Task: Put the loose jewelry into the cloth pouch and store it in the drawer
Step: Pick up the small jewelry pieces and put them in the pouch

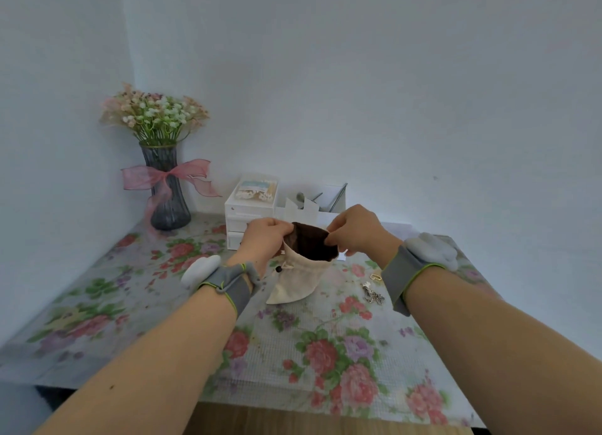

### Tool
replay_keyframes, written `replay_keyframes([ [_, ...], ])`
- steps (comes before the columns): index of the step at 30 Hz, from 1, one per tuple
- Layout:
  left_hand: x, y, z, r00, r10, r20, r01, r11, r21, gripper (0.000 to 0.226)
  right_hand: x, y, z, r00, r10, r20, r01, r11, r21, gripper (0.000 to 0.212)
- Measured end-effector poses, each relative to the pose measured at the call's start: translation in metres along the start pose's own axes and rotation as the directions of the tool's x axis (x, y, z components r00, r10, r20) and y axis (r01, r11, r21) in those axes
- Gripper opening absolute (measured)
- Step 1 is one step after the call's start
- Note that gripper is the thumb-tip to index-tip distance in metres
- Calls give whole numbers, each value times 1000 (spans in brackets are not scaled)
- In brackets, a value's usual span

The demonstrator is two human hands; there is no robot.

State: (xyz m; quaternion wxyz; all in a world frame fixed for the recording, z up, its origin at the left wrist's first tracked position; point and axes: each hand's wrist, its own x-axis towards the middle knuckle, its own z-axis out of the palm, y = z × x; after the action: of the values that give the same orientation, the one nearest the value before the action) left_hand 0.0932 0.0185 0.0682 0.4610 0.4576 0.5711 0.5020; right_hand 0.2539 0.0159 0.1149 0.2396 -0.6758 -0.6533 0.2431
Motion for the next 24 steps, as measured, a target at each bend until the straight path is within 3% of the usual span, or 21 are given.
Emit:
replay_keyframes([
  [9, 1, 7, -1, 985, 171, -27, -163, 968, 189, 9, 7, -1, -14, 987, -146, -61, 148, 989, 29, 15],
  [12, 3, 14, 0, 969, 243, 48, -246, 921, 303, 23, 7, -4, -23, 968, -244, -58, 246, 969, 18, 19],
  [15, 1, 22, 2, 939, 324, 113, -338, 821, 461, 15, 7, -5, -28, 960, -275, -58, 277, 961, 27, 21],
  [17, -2, 25, 5, 931, 347, 113, -353, 778, 520, 7, 8, -2, -28, 960, -271, -71, 274, 961, 40, 19],
  [21, -5, 24, 9, 928, 344, 144, -365, 753, 548, 13, 9, 19, -31, 969, -199, -143, 212, 974, 76, 12],
  [24, -4, 21, 11, 925, 342, 165, -373, 742, 557, 15, 14, 53, -31, 979, -68, -195, 75, 997, 27, 12],
])
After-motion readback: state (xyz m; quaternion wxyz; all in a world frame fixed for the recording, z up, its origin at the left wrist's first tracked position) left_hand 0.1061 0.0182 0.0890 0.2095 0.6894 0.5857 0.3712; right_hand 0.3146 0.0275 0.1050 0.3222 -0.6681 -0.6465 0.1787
